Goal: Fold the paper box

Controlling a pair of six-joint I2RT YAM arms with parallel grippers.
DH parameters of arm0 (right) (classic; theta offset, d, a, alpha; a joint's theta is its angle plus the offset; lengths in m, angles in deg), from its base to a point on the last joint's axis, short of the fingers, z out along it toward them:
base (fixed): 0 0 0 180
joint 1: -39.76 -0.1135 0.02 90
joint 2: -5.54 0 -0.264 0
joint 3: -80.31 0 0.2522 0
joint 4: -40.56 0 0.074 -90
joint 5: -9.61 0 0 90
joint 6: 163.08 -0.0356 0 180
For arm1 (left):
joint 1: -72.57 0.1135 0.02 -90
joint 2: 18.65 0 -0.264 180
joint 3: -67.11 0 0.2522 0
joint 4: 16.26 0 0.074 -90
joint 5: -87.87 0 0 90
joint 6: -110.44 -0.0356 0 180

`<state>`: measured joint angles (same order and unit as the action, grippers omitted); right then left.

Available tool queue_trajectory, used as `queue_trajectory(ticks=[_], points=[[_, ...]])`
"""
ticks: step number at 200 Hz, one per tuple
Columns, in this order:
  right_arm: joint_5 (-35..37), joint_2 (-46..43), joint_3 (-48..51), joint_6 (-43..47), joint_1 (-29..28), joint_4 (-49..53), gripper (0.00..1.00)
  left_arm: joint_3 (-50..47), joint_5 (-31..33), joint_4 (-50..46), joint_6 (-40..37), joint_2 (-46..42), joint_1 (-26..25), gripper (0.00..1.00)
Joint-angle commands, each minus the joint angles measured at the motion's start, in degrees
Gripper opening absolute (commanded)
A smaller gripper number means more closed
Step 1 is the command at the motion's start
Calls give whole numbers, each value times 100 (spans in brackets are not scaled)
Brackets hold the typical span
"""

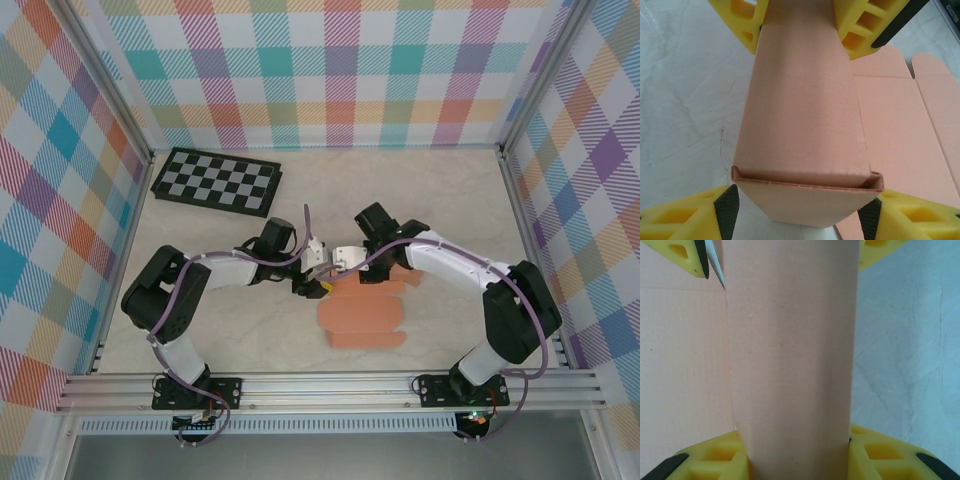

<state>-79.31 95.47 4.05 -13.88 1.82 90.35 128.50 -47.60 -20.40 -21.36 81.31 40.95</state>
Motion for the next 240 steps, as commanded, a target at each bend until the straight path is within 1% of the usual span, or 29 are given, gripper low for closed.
queue_trajectory(ticks=[1, 13, 30, 67, 84, 91, 105, 129, 184, 192, 199, 208, 212, 227, 240], points=[[-411, -40, 123, 41, -239, -147, 37, 308, 34, 123, -81, 183, -283, 63], [-442, -103, 150, 46, -241, -177, 36, 364, -94, 45, -164, 210, -283, 62], [-443, -181, 215, 71, -241, -227, 36, 410, -154, 82, -154, 213, -284, 62], [-425, -300, 404, 148, -241, -285, 36, 304, -193, 232, -232, 76, -203, 71], [-413, -374, 490, 173, -240, -324, 35, 237, -287, 388, -207, 74, -152, 72], [-411, -407, 533, 185, -241, -359, 35, 237, -425, 419, -206, 97, -130, 72], [-408, -500, 609, 220, -237, -423, 35, 262, -612, 514, -136, 137, -126, 69], [-429, -679, 772, 241, -199, -501, 34, 241, -767, 756, 32, 196, -130, 69], [-929, -1156, 1074, -49, 246, -654, 34, 58, -572, 791, -35, 102, -313, 64], [-943, -1194, 1130, -53, 296, -676, 34, 61, -572, 881, 16, 157, -341, 62], [-950, -1214, 1166, -41, 312, -670, 34, 74, -623, 975, 47, 220, -354, 57], [-952, -1245, 1210, -25, 329, -683, 34, 92, -634, 1126, 138, 334, -366, 56], [-952, -1251, 1233, -16, 330, -693, 34, 96, -630, 1212, 178, 363, -371, 53], [-961, -1293, 1262, -16, 339, -719, 34, 147, -560, 1314, 207, 453, -374, 52], [-963, -1301, 1258, 10, 337, -686, 34, 228, -620, 1306, 182, 527, -385, 52]])
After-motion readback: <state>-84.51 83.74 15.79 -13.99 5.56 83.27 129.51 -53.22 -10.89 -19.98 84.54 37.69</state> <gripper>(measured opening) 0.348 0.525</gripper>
